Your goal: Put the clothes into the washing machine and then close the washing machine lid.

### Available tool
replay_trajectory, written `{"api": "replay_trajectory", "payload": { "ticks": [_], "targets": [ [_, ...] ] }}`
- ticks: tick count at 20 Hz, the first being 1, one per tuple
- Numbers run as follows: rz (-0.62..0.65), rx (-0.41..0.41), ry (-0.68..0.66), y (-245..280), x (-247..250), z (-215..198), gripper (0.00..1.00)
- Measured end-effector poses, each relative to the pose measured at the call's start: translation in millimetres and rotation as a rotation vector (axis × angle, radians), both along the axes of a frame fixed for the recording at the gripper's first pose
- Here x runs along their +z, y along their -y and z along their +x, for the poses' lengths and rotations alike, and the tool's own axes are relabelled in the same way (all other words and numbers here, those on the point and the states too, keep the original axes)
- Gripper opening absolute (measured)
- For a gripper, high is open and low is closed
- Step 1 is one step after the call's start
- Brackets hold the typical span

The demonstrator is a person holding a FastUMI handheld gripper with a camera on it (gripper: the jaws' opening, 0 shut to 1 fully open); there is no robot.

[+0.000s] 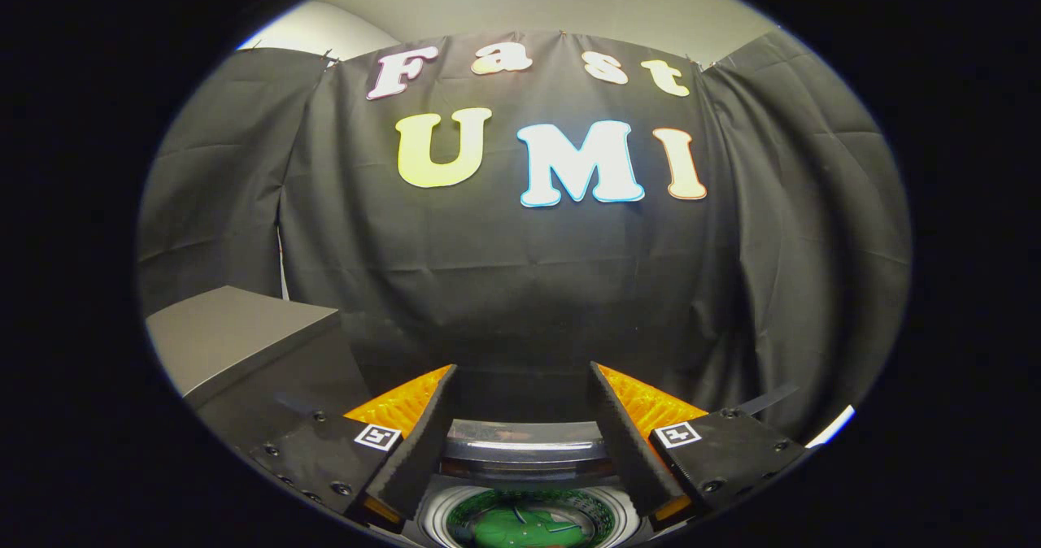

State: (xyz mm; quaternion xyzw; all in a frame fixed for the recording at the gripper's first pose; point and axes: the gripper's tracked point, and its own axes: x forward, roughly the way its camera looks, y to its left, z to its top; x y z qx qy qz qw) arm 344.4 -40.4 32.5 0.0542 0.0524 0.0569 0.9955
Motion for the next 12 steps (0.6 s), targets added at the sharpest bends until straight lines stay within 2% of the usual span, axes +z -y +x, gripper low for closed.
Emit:
{"api": "replay_trajectory", "payload": {
  "ticks": [12],
  "targets": [
    [-0.008,-0.001,0.012,1,-17,-28,0.98]
  ]
}}
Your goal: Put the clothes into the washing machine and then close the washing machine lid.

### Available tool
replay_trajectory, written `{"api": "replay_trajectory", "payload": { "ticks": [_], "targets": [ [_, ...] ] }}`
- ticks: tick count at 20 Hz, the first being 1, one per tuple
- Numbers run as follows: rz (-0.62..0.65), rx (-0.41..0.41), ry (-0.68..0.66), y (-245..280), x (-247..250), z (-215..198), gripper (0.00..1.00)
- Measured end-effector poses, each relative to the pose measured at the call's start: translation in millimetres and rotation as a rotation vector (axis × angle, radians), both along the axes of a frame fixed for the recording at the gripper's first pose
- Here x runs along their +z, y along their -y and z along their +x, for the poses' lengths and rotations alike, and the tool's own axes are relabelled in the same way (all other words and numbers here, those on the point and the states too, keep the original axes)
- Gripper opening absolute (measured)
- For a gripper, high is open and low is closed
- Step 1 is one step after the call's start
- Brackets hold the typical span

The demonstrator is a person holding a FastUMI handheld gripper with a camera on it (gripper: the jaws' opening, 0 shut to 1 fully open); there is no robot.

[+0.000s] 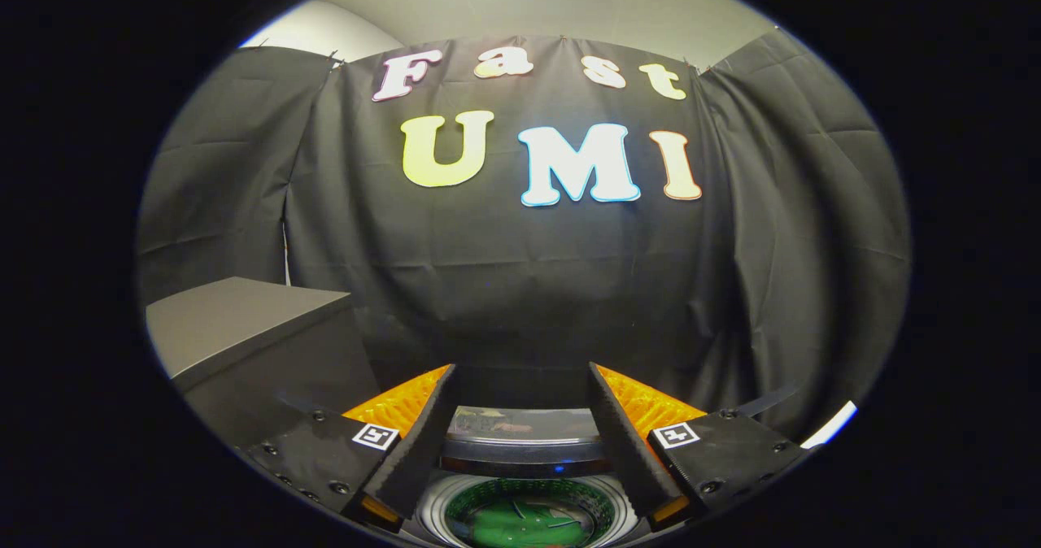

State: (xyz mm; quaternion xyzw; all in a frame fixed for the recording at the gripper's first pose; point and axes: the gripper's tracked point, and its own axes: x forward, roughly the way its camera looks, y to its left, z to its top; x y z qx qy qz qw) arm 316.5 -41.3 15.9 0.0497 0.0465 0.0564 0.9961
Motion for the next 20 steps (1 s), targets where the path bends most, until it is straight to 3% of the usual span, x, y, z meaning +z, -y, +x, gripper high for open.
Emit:
{"api": "replay_trajectory", "payload": {
  "ticks": [5,8,12,20],
  "targets": [
    [-0.001,0.017,-0.031,-3,-28,-24,0.98],
    [-0.029,0.022,-0.175,1,-85,-50,0.98],
    [-0.031,0.02,-0.245,2,-124,-81,0.98],
    [-0.006,0.022,-0.237,-1,-105,-118,0.98]
  ]
}}
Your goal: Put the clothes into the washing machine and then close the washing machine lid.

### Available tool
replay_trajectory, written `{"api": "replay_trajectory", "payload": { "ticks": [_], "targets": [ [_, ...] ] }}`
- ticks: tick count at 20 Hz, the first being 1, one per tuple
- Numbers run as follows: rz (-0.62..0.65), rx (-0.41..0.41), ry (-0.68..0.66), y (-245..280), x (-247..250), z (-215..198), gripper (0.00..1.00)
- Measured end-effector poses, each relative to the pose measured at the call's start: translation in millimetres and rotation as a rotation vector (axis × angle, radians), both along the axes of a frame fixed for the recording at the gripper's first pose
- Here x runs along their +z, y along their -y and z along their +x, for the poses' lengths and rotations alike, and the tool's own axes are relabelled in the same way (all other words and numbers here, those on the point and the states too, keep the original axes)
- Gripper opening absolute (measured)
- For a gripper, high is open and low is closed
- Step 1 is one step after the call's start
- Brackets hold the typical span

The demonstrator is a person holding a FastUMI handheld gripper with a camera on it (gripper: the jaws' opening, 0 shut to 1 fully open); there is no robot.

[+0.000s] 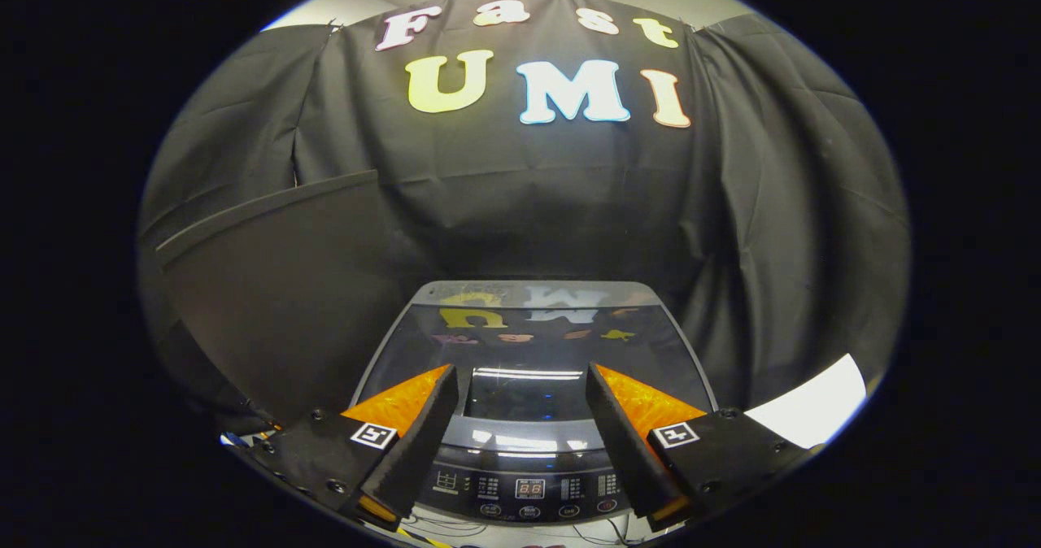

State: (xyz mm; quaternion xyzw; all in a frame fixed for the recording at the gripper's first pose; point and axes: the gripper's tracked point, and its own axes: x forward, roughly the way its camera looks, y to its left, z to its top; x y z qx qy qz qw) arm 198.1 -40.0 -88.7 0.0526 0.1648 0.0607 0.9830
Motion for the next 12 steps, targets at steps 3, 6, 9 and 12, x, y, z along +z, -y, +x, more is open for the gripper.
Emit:
{"api": "replay_trajectory", "payload": {
  "ticks": [3,6,9,12],
  "targets": [
    [0.005,-0.009,0.031,-2,18,-32,0.98],
    [-0.004,-0.023,0.083,-6,36,-67,0.98],
    [-0.011,-0.029,0.141,-17,48,-105,0.98],
    [-0.028,-0.03,0.186,-31,48,-142,0.98]
  ]
}}
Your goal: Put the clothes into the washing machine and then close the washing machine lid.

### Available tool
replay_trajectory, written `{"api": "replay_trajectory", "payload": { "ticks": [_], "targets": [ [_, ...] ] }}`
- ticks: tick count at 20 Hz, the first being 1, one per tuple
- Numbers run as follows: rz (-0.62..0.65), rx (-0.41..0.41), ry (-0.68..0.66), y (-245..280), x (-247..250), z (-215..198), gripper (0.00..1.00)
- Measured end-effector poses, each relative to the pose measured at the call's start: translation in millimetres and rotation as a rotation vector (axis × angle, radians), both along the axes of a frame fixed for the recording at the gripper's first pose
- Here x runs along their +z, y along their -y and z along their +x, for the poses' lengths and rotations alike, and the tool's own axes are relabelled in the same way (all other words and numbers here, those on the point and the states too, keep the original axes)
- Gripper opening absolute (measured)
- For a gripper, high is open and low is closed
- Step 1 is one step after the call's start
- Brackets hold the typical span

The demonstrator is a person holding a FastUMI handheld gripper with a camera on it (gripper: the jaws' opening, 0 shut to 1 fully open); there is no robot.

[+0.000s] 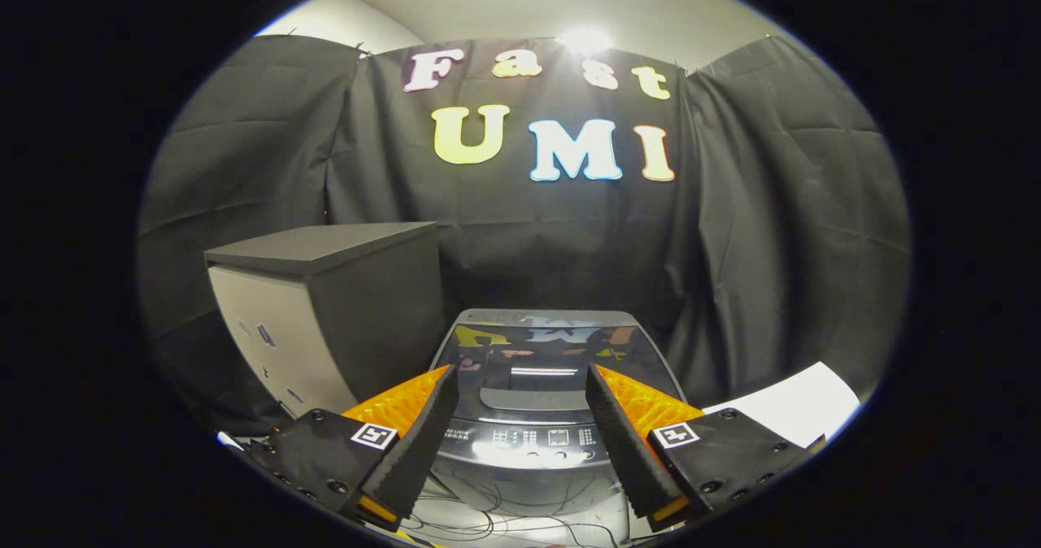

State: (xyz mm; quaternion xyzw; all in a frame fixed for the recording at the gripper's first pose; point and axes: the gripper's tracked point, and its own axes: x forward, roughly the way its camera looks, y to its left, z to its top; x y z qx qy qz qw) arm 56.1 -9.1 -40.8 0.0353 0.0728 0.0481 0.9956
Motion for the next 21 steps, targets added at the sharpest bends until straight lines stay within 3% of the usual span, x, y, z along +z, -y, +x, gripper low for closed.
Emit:
{"api": "replay_trajectory", "payload": {
  "ticks": [9,21],
  "targets": [
    [-0.055,-0.035,0.049,-24,24,-68,0.98],
    [-0.054,-0.043,0.053,-44,36,-78,0.98]
  ]
}}
